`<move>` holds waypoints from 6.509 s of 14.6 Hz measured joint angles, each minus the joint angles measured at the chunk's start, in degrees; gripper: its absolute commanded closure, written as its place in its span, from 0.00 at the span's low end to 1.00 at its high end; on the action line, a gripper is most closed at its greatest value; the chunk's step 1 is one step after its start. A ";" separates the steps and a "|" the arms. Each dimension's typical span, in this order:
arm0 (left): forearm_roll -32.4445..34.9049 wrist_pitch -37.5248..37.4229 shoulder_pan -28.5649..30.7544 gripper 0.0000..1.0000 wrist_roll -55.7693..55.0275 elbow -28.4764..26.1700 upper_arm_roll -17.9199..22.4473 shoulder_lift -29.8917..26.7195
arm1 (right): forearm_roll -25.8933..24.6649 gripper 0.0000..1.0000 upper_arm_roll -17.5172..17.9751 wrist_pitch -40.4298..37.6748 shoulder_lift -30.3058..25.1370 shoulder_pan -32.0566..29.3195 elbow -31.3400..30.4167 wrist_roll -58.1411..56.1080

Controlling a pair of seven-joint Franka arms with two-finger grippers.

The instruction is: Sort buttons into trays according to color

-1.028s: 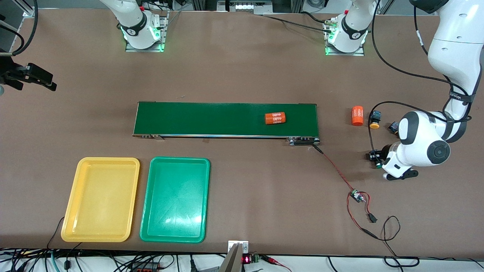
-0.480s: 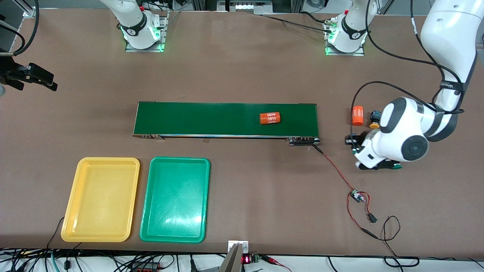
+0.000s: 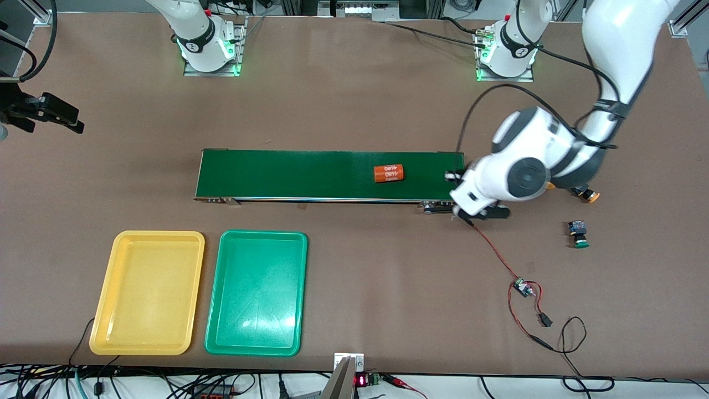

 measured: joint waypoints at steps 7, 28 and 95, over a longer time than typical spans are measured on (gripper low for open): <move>0.05 12.81 -0.30 0.00 -3.79 -10.89 -0.14 0.24 | 0.00 0.00 0.00 0.00 0.05 -0.02 0.00 0.01; 24.55 6.96 11.96 0.00 14.09 9.91 17.44 8.31 | 4.84 0.00 0.49 6.30 8.84 3.91 0.00 0.00; 22.94 1.78 31.29 0.54 9.55 -18.33 -4.58 10.72 | 7.85 0.62 1.50 34.21 39.61 45.13 4.54 37.93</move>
